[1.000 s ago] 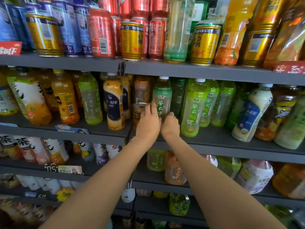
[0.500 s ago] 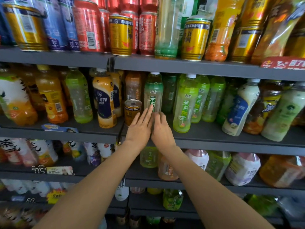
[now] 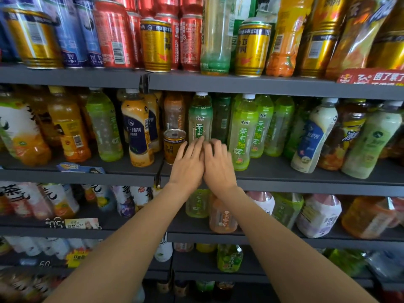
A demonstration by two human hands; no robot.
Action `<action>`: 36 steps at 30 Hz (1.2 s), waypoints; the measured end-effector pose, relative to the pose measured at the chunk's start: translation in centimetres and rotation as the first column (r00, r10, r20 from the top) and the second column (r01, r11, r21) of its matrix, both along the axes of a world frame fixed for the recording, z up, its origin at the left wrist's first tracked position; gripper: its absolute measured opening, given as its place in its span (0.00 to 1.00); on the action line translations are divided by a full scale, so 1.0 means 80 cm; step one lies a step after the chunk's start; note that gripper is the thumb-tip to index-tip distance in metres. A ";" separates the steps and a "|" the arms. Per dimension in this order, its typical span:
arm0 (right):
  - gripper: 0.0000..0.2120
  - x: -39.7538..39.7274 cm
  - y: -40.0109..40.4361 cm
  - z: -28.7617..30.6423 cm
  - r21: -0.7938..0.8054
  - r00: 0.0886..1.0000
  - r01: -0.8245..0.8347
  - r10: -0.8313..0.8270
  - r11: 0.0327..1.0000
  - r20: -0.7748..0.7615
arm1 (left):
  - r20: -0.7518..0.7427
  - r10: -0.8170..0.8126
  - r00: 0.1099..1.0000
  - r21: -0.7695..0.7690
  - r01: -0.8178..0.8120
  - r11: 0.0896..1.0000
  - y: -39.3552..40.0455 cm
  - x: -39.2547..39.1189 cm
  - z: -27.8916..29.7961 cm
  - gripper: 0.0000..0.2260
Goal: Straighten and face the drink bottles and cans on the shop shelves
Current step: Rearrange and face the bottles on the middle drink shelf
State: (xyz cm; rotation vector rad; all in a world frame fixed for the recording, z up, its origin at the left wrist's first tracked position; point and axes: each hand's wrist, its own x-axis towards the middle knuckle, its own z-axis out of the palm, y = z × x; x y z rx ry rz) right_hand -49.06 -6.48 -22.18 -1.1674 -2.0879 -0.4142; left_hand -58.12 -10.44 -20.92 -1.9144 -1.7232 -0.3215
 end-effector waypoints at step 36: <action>0.32 0.116 0.067 0.007 -0.630 0.988 -0.098 0.000 0.770 -0.153 | 0.212 0.195 0.958 -0.553 -0.047 0.832 0.084 0.104 0.007 0.36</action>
